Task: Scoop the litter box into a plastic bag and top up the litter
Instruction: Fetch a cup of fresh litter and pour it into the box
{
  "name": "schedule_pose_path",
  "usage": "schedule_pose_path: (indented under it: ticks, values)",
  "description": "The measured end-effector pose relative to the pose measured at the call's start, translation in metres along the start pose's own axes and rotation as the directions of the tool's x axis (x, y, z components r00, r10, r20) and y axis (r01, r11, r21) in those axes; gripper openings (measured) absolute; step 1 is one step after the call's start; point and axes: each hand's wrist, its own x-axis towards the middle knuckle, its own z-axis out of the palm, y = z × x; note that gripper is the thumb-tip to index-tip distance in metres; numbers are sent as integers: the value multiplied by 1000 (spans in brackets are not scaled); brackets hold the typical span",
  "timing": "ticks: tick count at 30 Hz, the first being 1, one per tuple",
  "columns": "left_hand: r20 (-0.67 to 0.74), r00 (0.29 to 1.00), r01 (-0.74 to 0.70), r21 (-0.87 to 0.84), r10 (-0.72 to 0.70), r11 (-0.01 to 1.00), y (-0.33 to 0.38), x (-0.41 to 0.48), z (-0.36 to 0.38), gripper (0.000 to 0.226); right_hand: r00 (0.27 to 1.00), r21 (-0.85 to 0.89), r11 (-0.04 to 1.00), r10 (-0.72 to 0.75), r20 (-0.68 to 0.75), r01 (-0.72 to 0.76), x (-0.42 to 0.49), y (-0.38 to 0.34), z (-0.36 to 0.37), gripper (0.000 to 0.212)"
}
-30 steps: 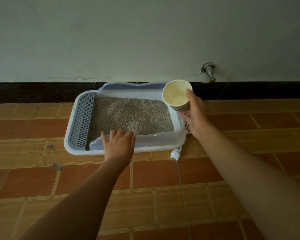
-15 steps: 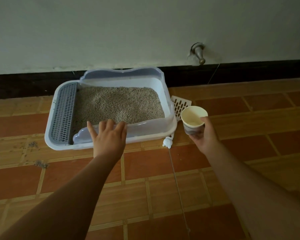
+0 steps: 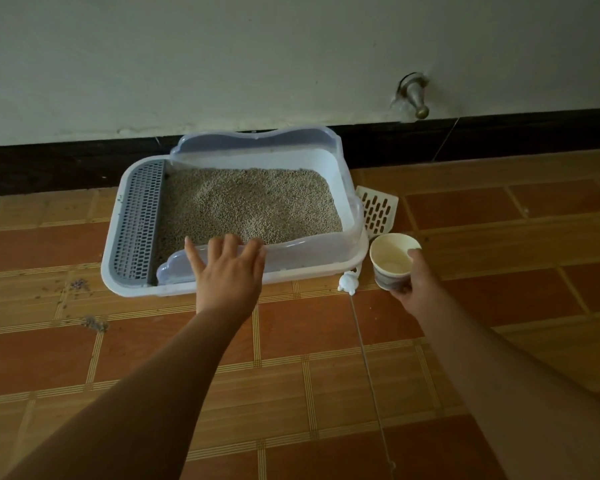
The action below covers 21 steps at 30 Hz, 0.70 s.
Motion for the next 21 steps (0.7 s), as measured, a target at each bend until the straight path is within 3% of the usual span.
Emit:
schedule_pose_path:
  ticks: [7,9,11,13,16,18,21]
  values:
    - [1,1000,-7,-21,8,1000,1,-3,-3,38,999,-68,997,-29,-18,28,-7,0,-2,56]
    - [27,1000,-2,-24,3,1000,1,-1,-5,39,994,-126,989,-86,-64,78,-8,-2,-2,51]
    - [65,998,-4,-37,7,999,0,1,-8,41,966,-299,937,-225,-128,178,-7,-5,-2,49]
    - [100,995,-15,-53,20,999,-2,4,-10,42,903,-538,788,-415,-107,298,-11,-9,-3,51]
    - [136,990,-25,-65,34,998,-6,3,-15,43,760,-769,451,-646,69,453,-23,-15,-3,53]
    - [155,986,-43,-78,54,996,-6,3,-19,43,628,-827,199,-746,220,526,-35,-22,0,53]
    - [148,986,-56,-105,71,993,-12,-2,-25,44,458,-799,-141,-756,468,585,-55,-29,14,48]
